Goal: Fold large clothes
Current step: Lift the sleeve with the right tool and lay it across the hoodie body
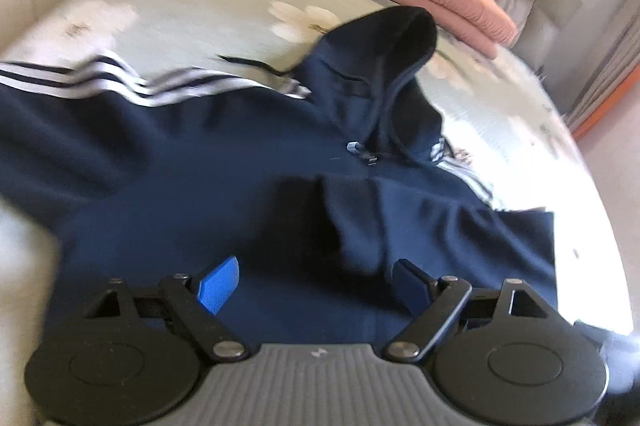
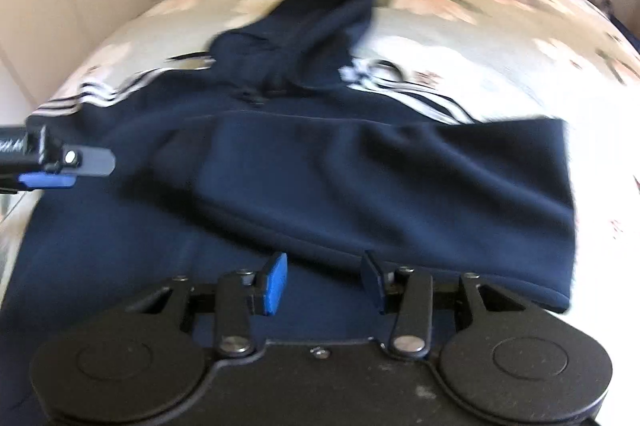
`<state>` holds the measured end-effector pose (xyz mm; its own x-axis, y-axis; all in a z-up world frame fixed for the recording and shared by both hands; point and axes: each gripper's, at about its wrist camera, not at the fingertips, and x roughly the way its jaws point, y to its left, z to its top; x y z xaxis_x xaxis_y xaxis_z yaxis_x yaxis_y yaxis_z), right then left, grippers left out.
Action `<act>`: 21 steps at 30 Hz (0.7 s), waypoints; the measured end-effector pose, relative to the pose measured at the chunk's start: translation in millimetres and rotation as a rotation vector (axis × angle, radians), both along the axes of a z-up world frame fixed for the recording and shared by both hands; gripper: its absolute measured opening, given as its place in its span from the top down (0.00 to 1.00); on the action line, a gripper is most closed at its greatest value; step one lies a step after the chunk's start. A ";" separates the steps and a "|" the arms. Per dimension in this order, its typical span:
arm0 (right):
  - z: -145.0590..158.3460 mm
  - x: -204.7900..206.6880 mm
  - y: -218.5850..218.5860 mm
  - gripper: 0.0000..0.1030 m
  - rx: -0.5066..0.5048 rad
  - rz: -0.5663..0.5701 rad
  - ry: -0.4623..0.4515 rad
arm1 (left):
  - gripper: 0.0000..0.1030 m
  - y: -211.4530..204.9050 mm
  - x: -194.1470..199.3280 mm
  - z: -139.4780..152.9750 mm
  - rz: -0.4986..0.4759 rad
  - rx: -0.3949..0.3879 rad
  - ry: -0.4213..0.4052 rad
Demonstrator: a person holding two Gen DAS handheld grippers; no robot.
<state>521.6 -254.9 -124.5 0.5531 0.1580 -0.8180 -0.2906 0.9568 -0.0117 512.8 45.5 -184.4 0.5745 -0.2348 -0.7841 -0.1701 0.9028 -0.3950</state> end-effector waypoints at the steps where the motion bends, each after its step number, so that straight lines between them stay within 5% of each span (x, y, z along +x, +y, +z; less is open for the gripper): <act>1: 0.5 -0.3 -8.4 0.48 -0.001 -0.025 -0.002 | 0.18 -4.2 9.8 -4.4 0.002 -0.015 0.001; 10: -7.2 10.3 -31.5 0.48 0.009 -0.186 -0.015 | 0.31 -35.7 61.5 -52.2 -0.045 -0.060 0.145; 12: -9.4 11.1 -31.2 0.48 0.012 -0.190 -0.007 | 0.37 -40.8 63.3 -58.0 -0.040 -0.017 0.148; 14: -12.3 11.8 -29.1 0.48 0.006 -0.182 -0.004 | 0.51 -47.2 62.2 -57.5 -0.054 0.036 0.120; 16: -14.1 12.6 -27.1 0.48 -0.001 -0.177 0.002 | 0.78 -52.5 62.2 -58.6 -0.074 0.046 0.105; 21: -10.4 11.5 -27.8 0.48 -0.005 -0.189 0.003 | 0.88 -43.0 56.4 -38.5 -0.069 0.010 0.001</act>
